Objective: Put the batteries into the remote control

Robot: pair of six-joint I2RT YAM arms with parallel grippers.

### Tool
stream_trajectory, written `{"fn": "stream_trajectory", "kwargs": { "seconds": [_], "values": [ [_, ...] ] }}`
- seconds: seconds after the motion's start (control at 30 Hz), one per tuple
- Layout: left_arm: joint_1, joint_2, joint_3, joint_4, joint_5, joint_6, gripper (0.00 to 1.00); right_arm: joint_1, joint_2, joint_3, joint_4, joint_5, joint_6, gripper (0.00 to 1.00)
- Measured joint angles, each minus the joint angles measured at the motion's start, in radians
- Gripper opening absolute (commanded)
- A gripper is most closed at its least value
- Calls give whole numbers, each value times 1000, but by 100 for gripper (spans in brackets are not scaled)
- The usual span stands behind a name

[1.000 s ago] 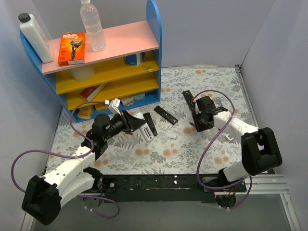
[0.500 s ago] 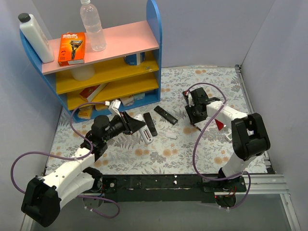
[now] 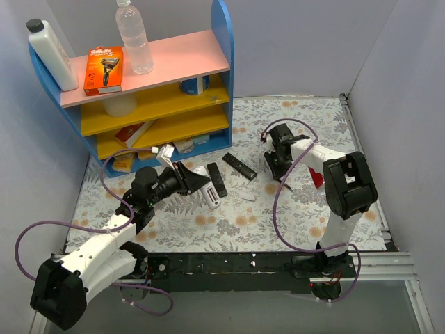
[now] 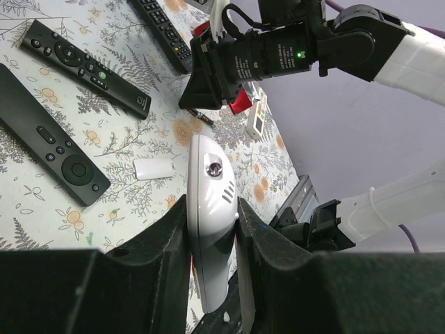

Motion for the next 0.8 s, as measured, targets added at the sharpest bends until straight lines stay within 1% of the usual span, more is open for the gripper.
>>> {"fn": "stream_trajectory", "kwargs": {
  "seconds": [0.2, 0.33, 0.37, 0.47, 0.57, 0.63, 0.8],
  "values": [
    [0, 0, 0, 1, 0, 0, 0, 6, 10, 13, -26, 2, -3, 31],
    [0, 6, 0, 3, 4, -1, 0, 8, 10, 13, -35, 0, -5, 12],
    [0, 8, 0, 5, 6, -1, 0, 9, 10, 13, -36, -1, -3, 9],
    [0, 14, 0, 18, 14, -5, 0, 11, 8, 13, -39, -4, -3, 8],
    [1, 17, -1, 47, 22, -17, 0, 11, 2, 13, -47, -28, 2, 3],
    [1, 18, -8, 82, 24, -27, 0, 11, -13, 11, -53, -51, 6, 2],
    [1, 30, -34, 165, 29, -53, 0, 19, -146, -3, -35, -115, 37, 1]
  ]
}}
